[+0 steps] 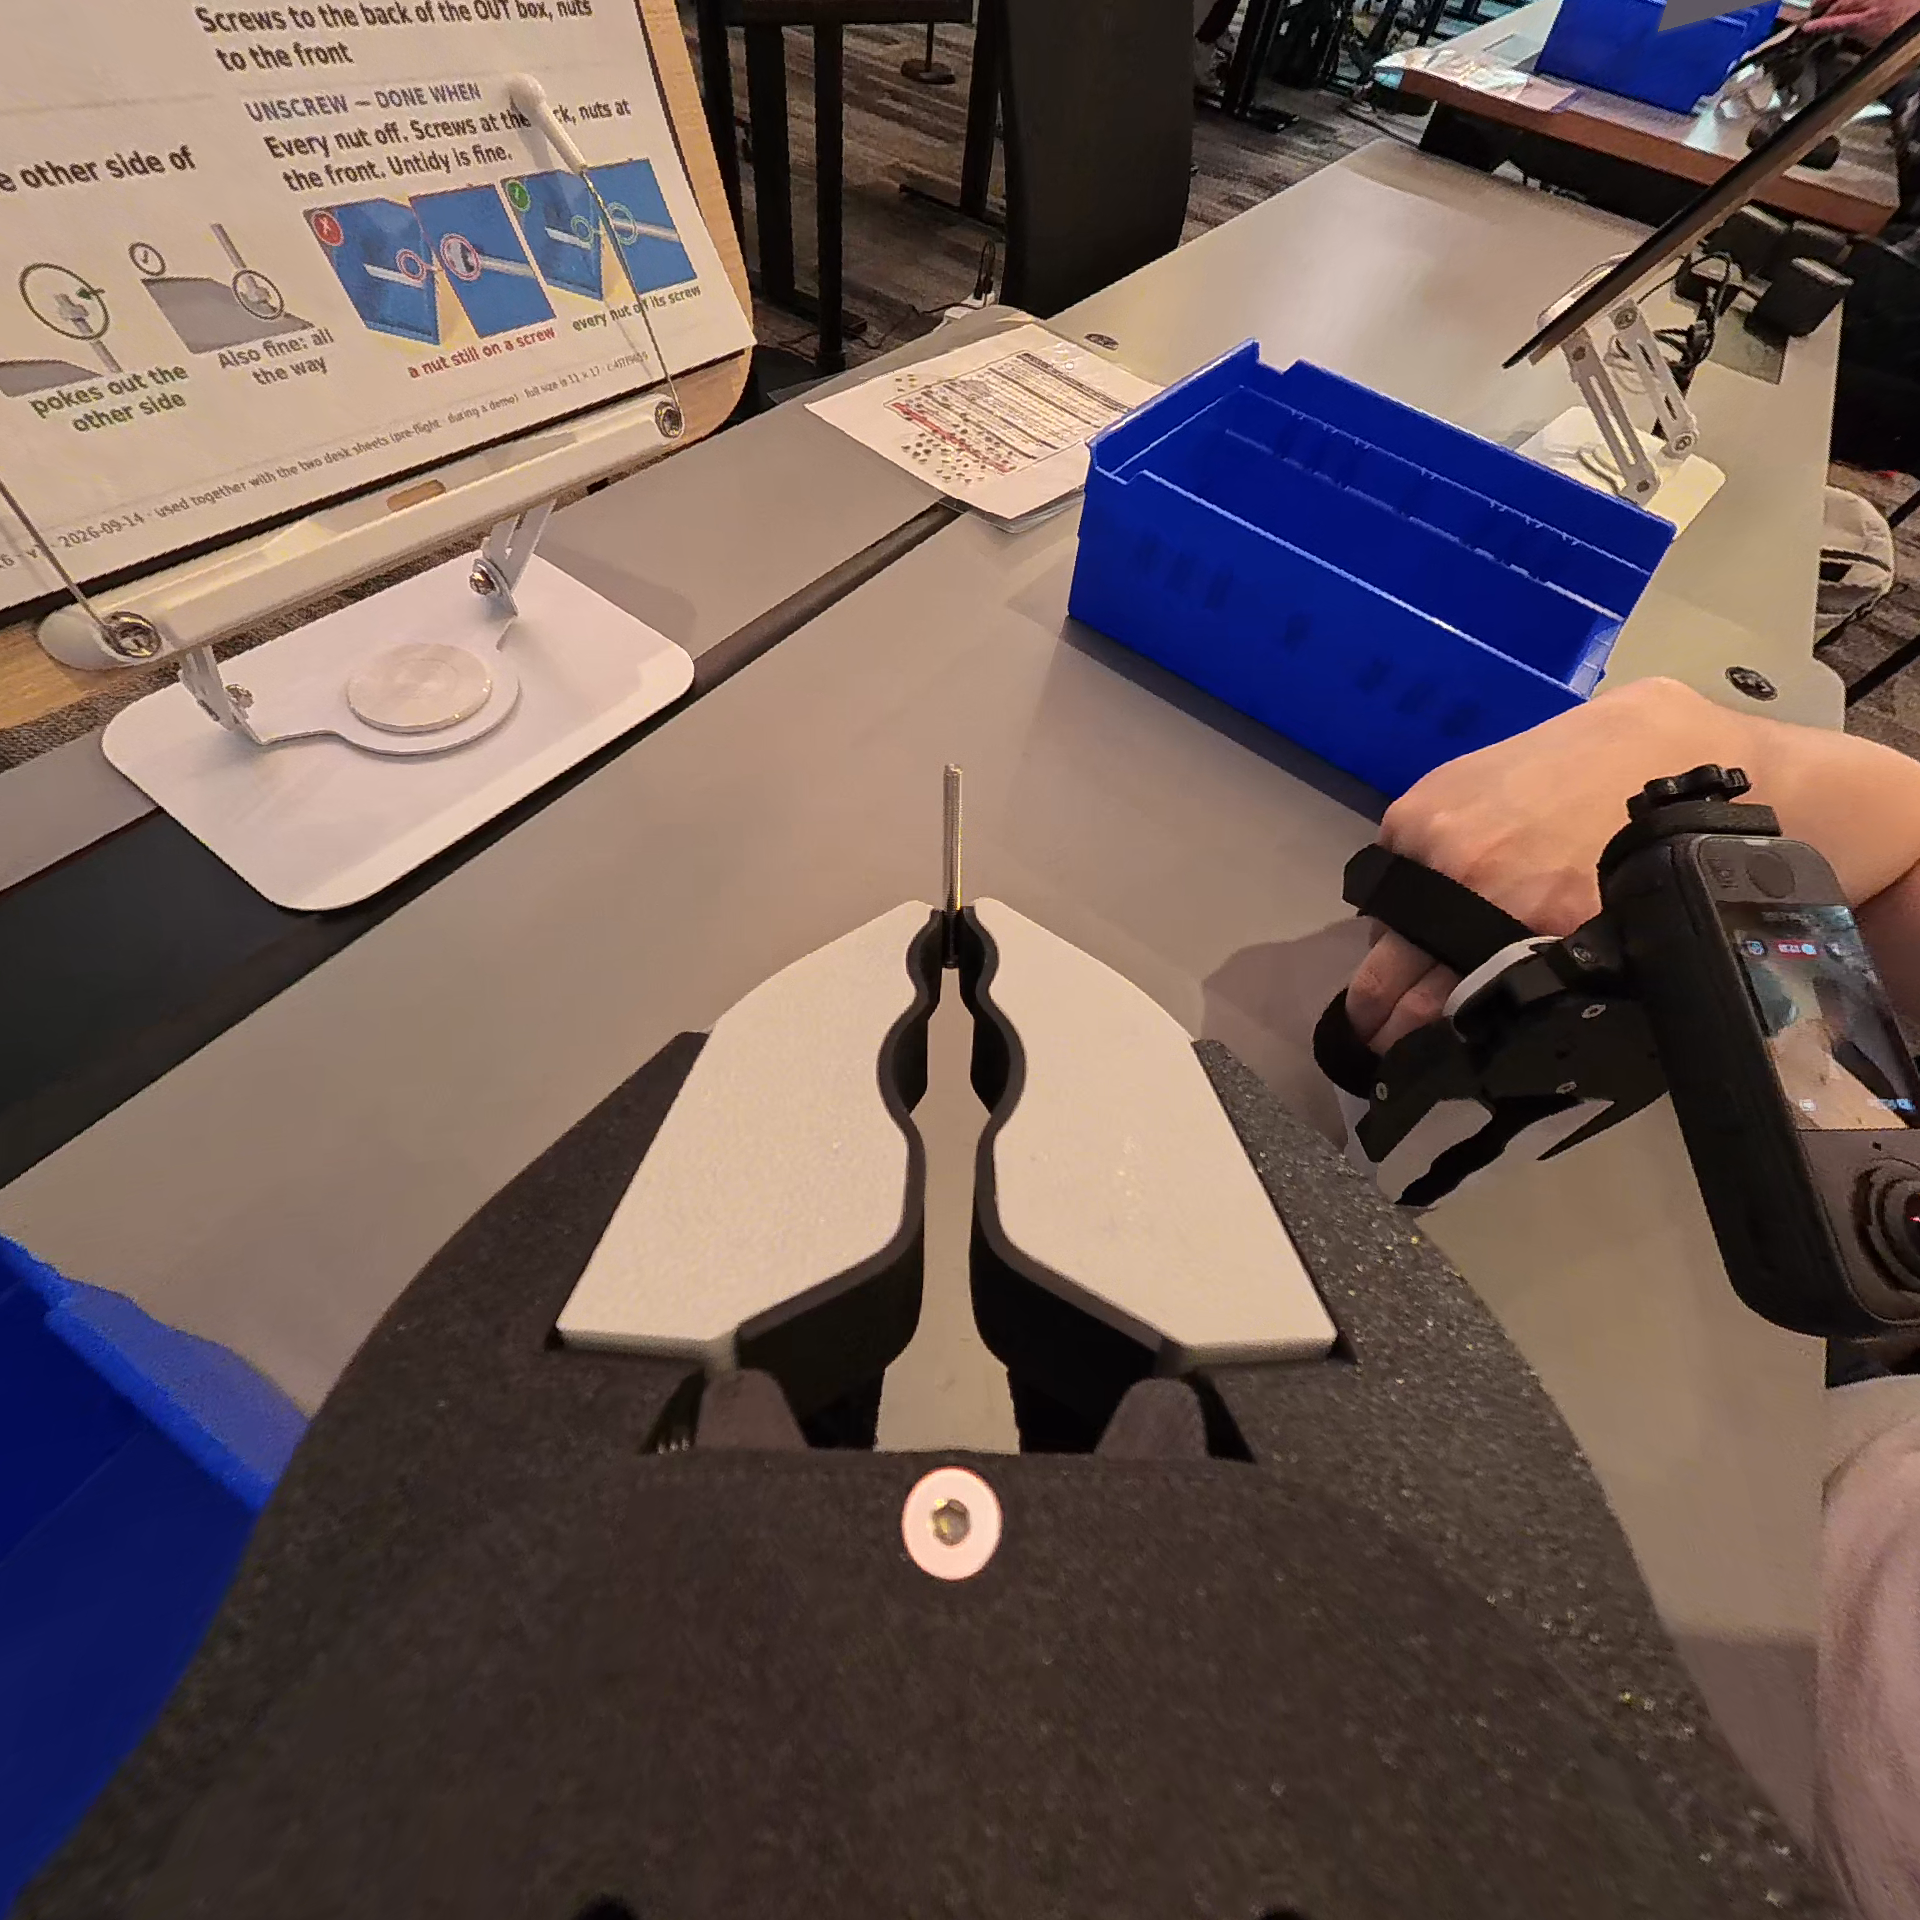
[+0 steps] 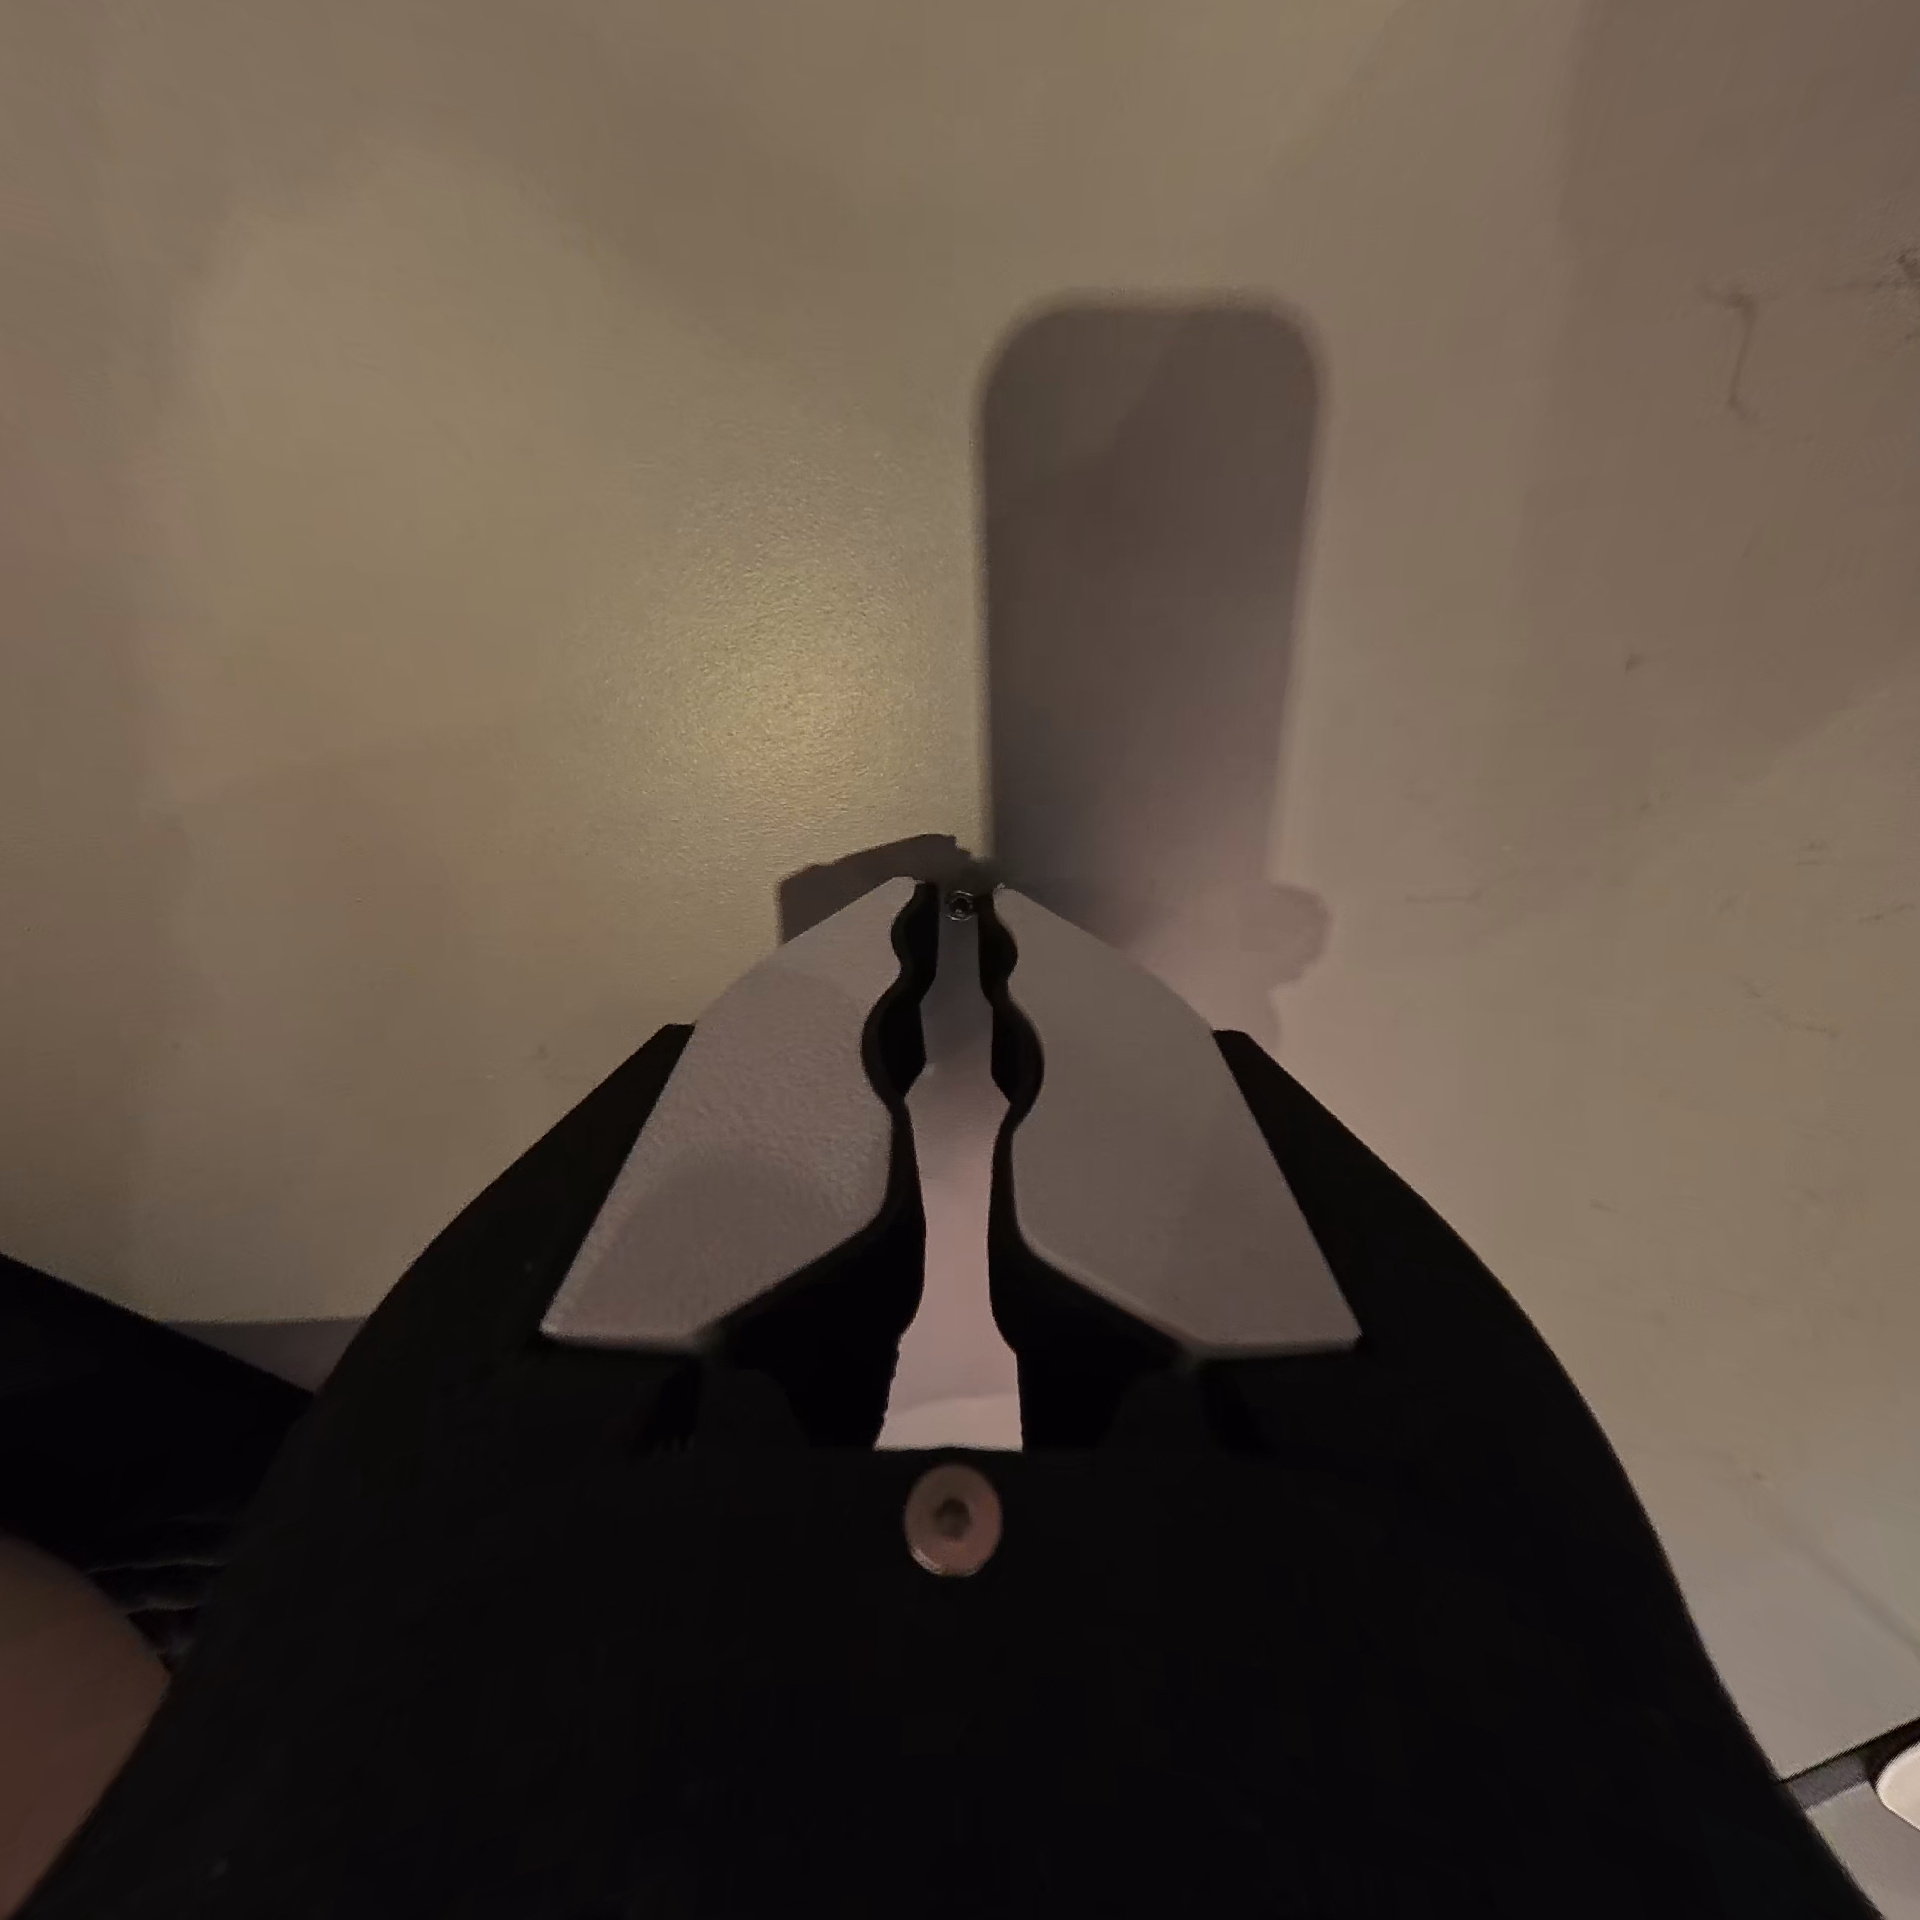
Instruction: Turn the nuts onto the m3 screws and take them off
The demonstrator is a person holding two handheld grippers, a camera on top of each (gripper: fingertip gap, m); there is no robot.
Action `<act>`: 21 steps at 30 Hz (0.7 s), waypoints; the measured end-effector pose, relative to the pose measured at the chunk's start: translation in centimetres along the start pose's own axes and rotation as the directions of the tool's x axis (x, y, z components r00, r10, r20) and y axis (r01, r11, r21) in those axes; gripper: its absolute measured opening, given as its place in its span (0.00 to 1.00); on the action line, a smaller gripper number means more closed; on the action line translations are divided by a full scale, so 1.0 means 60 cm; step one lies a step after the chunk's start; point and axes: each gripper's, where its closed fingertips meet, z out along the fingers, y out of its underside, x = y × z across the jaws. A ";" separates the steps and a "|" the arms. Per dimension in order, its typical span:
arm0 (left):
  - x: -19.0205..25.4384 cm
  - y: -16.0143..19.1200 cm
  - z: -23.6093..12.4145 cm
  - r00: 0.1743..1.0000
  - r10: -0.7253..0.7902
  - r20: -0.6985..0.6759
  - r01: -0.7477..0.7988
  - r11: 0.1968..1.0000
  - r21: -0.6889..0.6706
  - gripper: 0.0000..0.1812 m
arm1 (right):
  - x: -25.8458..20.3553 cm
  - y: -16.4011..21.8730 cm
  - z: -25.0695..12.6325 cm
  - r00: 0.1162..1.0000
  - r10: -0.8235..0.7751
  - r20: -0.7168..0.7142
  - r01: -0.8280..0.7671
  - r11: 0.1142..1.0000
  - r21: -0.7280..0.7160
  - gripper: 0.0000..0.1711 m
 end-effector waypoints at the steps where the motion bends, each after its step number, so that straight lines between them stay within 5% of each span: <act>1: 0.000 0.000 0.000 1.000 0.000 -0.001 0.000 1.000 -0.001 0.01 | 0.000 0.000 0.000 1.000 0.000 0.000 0.000 1.000 0.003 0.04; 21: 0.003 0.003 0.006 1.000 0.001 -0.008 -0.001 1.000 -0.011 0.01 | 0.002 0.003 0.000 1.000 0.003 -0.011 -0.003 1.000 -0.001 0.03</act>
